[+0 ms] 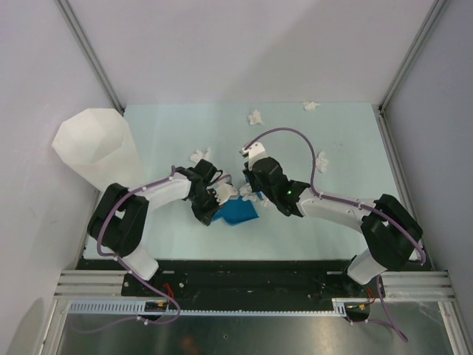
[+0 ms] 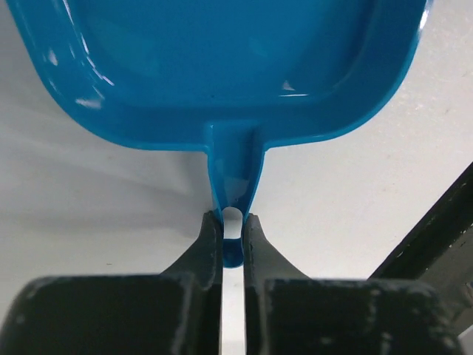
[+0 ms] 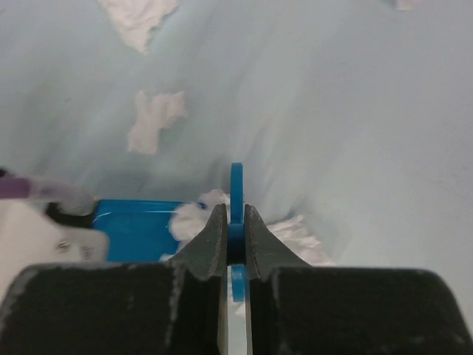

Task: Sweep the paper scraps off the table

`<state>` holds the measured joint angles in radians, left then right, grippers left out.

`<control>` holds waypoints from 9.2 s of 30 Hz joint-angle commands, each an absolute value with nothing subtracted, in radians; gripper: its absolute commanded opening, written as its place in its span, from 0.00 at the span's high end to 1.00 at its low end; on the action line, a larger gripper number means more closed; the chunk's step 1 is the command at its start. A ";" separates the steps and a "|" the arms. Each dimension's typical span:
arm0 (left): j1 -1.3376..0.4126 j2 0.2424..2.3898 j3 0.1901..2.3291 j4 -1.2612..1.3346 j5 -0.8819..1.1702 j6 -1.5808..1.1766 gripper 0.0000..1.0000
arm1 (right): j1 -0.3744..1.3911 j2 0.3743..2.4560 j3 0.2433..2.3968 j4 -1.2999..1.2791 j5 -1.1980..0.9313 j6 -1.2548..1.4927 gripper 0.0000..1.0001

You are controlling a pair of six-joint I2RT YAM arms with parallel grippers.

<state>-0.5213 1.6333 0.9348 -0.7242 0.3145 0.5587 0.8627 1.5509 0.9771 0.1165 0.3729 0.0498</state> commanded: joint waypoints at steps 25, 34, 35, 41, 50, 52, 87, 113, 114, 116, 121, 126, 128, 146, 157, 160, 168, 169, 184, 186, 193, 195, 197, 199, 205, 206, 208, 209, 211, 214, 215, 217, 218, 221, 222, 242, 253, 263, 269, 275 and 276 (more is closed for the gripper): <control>-0.497 1.448 0.861 -0.834 0.106 0.604 1.00 | 1.000 1.436 1.020 0.081 0.621 0.009 1.00; -0.479 1.569 0.911 -0.836 0.025 0.607 1.00 | 0.959 1.566 1.049 0.143 0.614 0.003 1.00; -0.477 1.574 0.923 -0.836 0.026 0.606 1.00 | 0.959 1.583 1.054 0.144 0.586 0.003 1.00; -0.479 1.604 0.954 -0.836 0.075 0.601 1.00 | 0.974 1.591 1.066 0.126 0.459 0.089 1.00; -0.479 1.638 1.006 -0.834 0.165 0.578 1.00 | 1.068 1.497 1.069 0.146 0.377 0.239 1.00; -0.477 1.626 1.014 -0.834 0.199 0.575 1.00 | 1.068 1.483 1.069 0.137 0.396 0.258 1.00; -0.301 1.260 1.215 -0.844 0.250 0.347 1.00 | 0.940 1.155 1.029 -0.245 0.779 0.307 1.00; -0.052 1.301 1.577 -0.977 0.439 0.201 1.00 | 0.951 1.244 1.002 -0.317 0.647 0.370 1.00; -0.038 1.308 1.589 -0.986 0.445 0.198 1.00 | 0.954 1.244 1.002 -0.322 0.643 0.373 1.00; -0.020 1.316 1.611 -1.003 0.462 0.189 1.00 | 0.960 1.246 1.000 -0.333 0.634 0.379 1.00; 0.040 1.321 1.675 -1.020 0.466 0.157 1.00 | 0.973 1.252 0.991 -0.345 0.623 0.377 1.00; 0.086 1.313 1.745 -1.032 0.396 0.172 1.00 | 0.973 1.259 0.971 -0.324 0.581 0.341 1.00; 0.107 1.316 1.787 -1.048 0.350 0.186 1.00 | 0.973 1.262 0.963 -0.310 0.562 0.328 1.00; 0.399 1.379 1.984 -1.195 -0.087 0.495 1.00 | 0.988 1.256 0.933 -0.281 0.442 0.258 1.00; 0.361 1.301 1.760 -1.091 -0.725 0.909 1.00 | 1.008 1.212 0.922 -0.226 0.381 0.215 1.00; 0.287 1.237 1.625 -0.953 -0.865 1.053 1.00 | 1.009 1.189 0.923 -0.216 0.377 0.209 1.00; 0.232 1.085 1.309 -0.277 -1.055 1.615 1.00 | 1.008 1.143 0.923 -0.192 0.376 0.184 1.00; 0.233 1.068 1.202 -0.165 -1.054 1.706 1.00 | 1.009 1.134 0.923 -0.190 0.376 0.183 1.00; 0.173 1.052 1.306 -0.023 -0.840 1.607 1.00 | 0.933 1.098 0.940 -0.126 0.374 0.164 1.00; 0.163 1.066 1.385 -0.136 -0.790 1.391 1.00 | 0.876 1.111 0.951 -0.094 0.347 0.172 1.00; 0.019 1.081 1.500 -0.283 -0.663 1.067 1.00 | 0.609 1.222 1.048 0.076 0.330 0.042 1.00; -0.018 1.100 1.563 -0.444 -0.577 0.879 1.00 | 0.522 1.277 1.084 0.170 0.330 -0.044 1.00; -0.031 1.132 1.644 -0.549 -0.452 0.735 1.00 | 0.432 1.369 1.107 0.304 0.334 -0.118 1.00; -0.076 1.155 1.641 -0.622 -0.352 0.622 1.00 | 0.373 1.434 1.140 0.420 0.316 -0.164 1.00; -0.195 1.201 1.580 -0.710 -0.208 0.508 1.00 | 0.230 1.773 1.377 0.607 0.152 -0.415 1.00; -0.202 1.216 1.571 -0.719 -0.183 0.496 1.00 | 0.219 1.858 1.396 0.664 0.088 -0.455 1.00; -0.218 1.242 1.539 -0.741 -0.120 0.469 1.00 | 0.199 1.948 1.507 0.689 0.058 -0.606 1.00; -0.221 1.262 1.525 -0.756 -0.103 0.463 1.00 | 0.196 2.003 1.558 0.657 0.048 -0.653 1.00; -0.232 1.282 1.488 -0.767 -0.046 0.457 1.00 | 0.172 2.150 1.679 0.615 0.028 -0.779 1.00; -0.245 1.334 1.450 -0.785 -0.023 0.465 1.00 | 0.134 2.319 1.868 0.557 -0.089 -0.933 1.00; -0.248 1.347 1.444 -0.790 -0.018 0.469 1.00 | 0.126 2.353 1.955 0.533 -0.148 -0.968 1.00; -0.250 1.382 1.436 -0.801 -0.017 0.471 1.00 | 0.120 2.459 2.063 0.462 -0.192 -1.026 1.00; -0.250 1.391 1.434 -0.804 -0.014 0.469 1.00 | 0.117 2.497 2.116 0.360 -0.228 -1.073 1.00; -0.250 1.430 1.433 -0.821 -0.009 0.465 1.00 | 0.117 2.614 2.287 0.198 -0.268 -1.185 1.00; -0.250 1.437 1.433 -0.825 -0.009 0.465 1.00 | 0.117 2.632 2.324 0.180 -0.271 -1.212 1.00; -0.250 1.502 1.456 -0.827 0.040 0.476 1.00 | 0.095 2.516 2.027 -0.172 -0.320 -1.344 1.00; -0.250 1.460 1.405 -0.825 0.075 0.495 1.00 | 0.233 2.180 1.567 -0.106 -0.434 -1.014 1.00; -0.249 1.368 1.244 -0.825 0.103 0.543 1.00 | 0.437 1.909 1.382 -0.229 -0.287 -0.798 1.00; -0.249 1.333 1.138 -0.825 0.118 0.568 1.00 | 0.508 1.746 1.356 -0.146 -0.204 -0.583 1.00; -0.278 1.289 0.933 -0.830 0.065 0.629 1.00 | 0.572 1.677 1.333 -0.090 -0.049 -0.181 1.00; -0.281 1.290 0.914 -0.831 0.060 0.640 1.00 | 0.586 1.674 1.333 -0.097 0.012 -0.119 1.00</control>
<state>-0.2516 1.3289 1.0115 -0.8291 0.0780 0.5762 0.5430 1.7184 1.3392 -0.1280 -0.1436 -0.4335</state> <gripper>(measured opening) 0.050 0.074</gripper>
